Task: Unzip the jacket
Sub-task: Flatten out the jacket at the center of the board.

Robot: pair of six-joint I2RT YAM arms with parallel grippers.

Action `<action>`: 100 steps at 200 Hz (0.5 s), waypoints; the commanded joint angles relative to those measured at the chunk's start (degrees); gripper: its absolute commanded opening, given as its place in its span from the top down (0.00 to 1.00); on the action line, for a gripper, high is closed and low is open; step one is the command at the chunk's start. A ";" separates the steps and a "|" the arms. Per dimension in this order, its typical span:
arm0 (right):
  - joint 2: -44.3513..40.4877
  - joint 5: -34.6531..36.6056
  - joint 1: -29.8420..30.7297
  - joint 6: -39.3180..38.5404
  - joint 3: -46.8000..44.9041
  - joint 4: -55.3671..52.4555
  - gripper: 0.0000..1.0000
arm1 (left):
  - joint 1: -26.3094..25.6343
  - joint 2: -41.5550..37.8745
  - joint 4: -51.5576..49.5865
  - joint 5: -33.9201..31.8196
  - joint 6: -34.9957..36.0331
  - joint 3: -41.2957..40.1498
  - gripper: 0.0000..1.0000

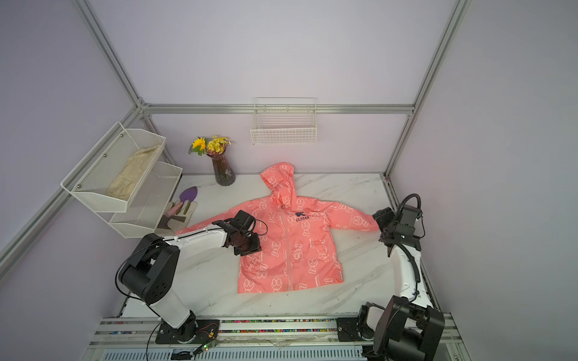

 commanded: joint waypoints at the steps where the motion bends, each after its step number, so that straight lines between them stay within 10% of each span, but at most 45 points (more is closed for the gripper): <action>1: 8.57 1.79 -0.18 -2.49 5.09 -7.08 0.19 | 0.50 -0.54 0.71 0.03 1.34 1.15 0.59; 100: 24.52 -5.17 -3.35 -9.07 12.54 -7.82 0.26 | 1.52 -2.56 1.13 1.77 3.48 2.32 0.53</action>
